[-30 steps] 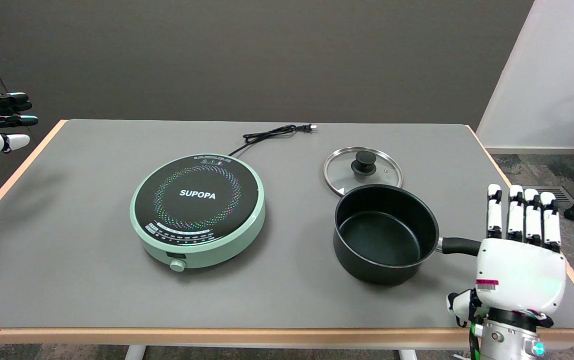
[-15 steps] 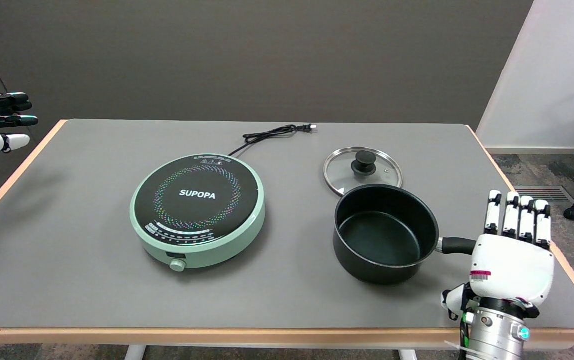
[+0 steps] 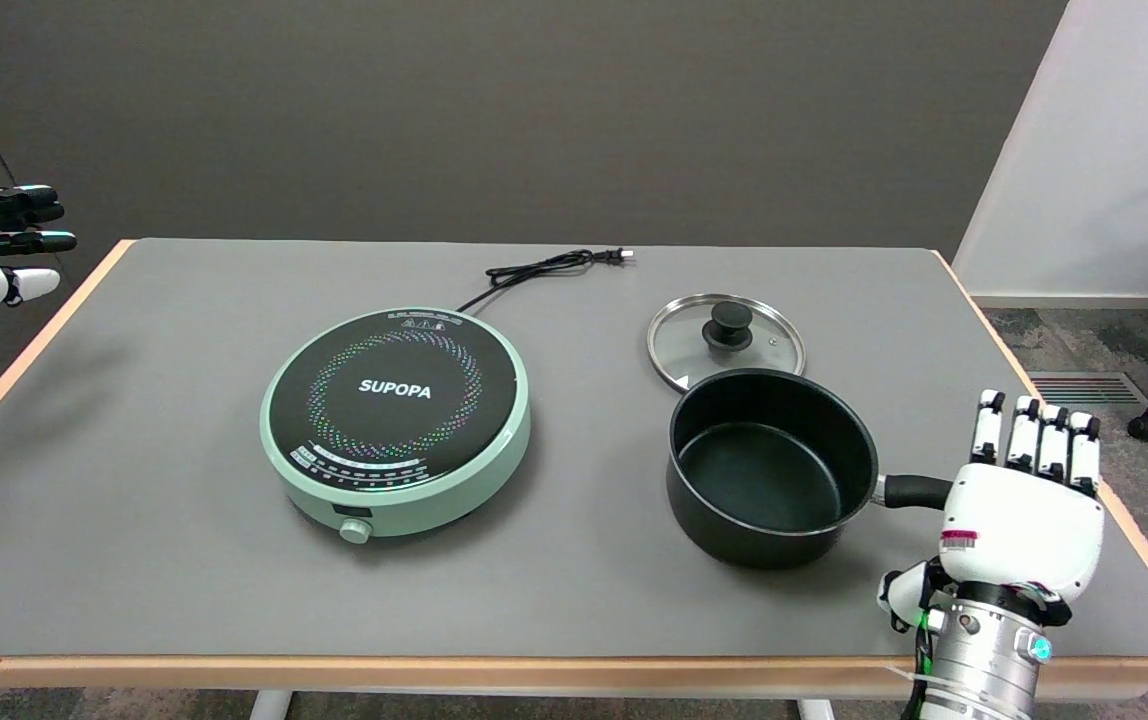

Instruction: Pick up the soup pot.

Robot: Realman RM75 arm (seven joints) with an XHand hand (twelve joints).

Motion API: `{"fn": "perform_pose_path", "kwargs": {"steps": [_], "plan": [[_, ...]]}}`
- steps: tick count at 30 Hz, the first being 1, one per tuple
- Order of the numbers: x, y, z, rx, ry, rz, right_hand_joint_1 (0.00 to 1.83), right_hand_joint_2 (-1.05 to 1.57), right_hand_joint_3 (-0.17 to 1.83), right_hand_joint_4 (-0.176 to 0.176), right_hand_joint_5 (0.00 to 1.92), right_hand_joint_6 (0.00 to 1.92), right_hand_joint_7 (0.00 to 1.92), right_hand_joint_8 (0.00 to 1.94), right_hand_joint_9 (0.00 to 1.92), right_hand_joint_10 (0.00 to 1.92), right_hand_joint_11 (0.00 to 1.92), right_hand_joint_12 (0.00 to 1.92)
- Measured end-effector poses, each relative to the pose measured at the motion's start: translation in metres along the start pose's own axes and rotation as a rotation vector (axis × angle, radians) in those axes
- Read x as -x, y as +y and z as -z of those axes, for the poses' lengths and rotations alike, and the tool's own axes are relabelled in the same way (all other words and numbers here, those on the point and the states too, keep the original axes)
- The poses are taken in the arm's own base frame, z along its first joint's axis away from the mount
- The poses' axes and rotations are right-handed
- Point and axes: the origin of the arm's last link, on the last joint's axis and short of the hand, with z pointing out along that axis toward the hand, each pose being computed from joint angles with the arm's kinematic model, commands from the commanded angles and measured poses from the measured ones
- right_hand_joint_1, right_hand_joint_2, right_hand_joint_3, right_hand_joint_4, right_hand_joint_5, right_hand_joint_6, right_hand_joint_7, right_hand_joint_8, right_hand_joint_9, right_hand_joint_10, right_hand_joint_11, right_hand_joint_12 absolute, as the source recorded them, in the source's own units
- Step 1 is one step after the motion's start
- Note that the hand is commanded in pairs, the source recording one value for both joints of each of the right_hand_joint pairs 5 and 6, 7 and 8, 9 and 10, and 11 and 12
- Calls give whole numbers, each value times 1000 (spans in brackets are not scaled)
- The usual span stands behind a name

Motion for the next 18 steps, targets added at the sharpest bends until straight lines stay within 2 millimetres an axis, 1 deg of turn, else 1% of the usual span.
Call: {"fn": "perform_pose_path", "kwargs": {"steps": [14,15,16,18], "plan": [[6,0,-14,28,-42,-7,1104,-407,1232,33,260,260,260,260,260,260,260,260],[7,0,-15,31,-46,-6,1099,-405,1232,160,253,253,253,253,253,253,253,253],[8,0,-16,32,-49,-6,1098,-406,1233,176,243,243,243,243,243,243,243,243],[9,1,-19,37,-54,-4,1101,-417,1257,176,229,229,229,229,229,229,229,229]]}}
